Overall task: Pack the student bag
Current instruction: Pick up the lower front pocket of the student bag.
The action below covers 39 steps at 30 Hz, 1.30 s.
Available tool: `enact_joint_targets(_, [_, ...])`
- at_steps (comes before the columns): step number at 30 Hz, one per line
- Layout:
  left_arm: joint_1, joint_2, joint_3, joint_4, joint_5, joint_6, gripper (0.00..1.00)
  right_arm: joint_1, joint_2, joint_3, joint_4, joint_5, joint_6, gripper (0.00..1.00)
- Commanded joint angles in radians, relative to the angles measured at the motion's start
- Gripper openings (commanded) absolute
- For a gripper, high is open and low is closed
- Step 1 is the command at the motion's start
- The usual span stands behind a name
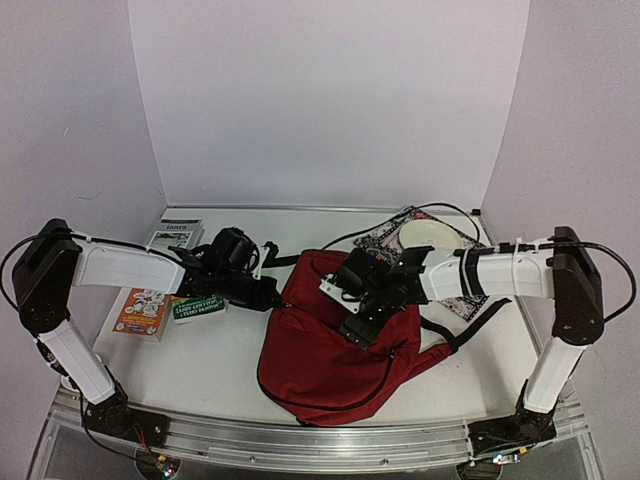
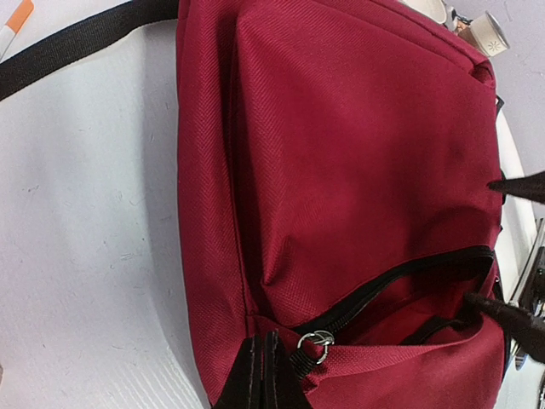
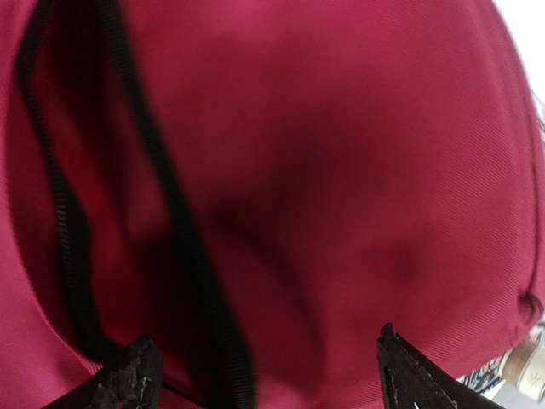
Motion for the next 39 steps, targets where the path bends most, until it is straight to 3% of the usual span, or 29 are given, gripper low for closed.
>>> enact_joint_targets(1, [-0.003,-0.025,-0.011,0.042,0.021,0.007,0.0,0.02,0.054,0.039,-0.063,0.009,-0.053,0.89])
enact_joint_targets(9, [-0.003,-0.033,-0.015,0.049,0.031,0.005,0.0,0.037,0.132,0.055,-0.056,0.325,-0.077,0.85])
enact_joint_targets(16, [-0.003,-0.023,-0.01,0.053,0.05,0.007,0.0,0.071,0.105,0.019,0.083,0.514,-0.133,0.69])
enact_joint_targets(21, [-0.004,-0.03,-0.01,0.053,0.051,0.008,0.0,0.077,0.016,-0.032,0.218,0.519,-0.141,0.52])
enact_joint_targets(32, [-0.004,-0.034,-0.01,0.052,0.039,-0.001,0.03,0.076,-0.103,-0.105,0.359,0.453,-0.101,0.02])
enact_joint_targets(39, [0.007,-0.068,0.023,0.021,-0.023,0.003,0.22,0.077,-0.198,-0.206,0.495,0.428,-0.051,0.0])
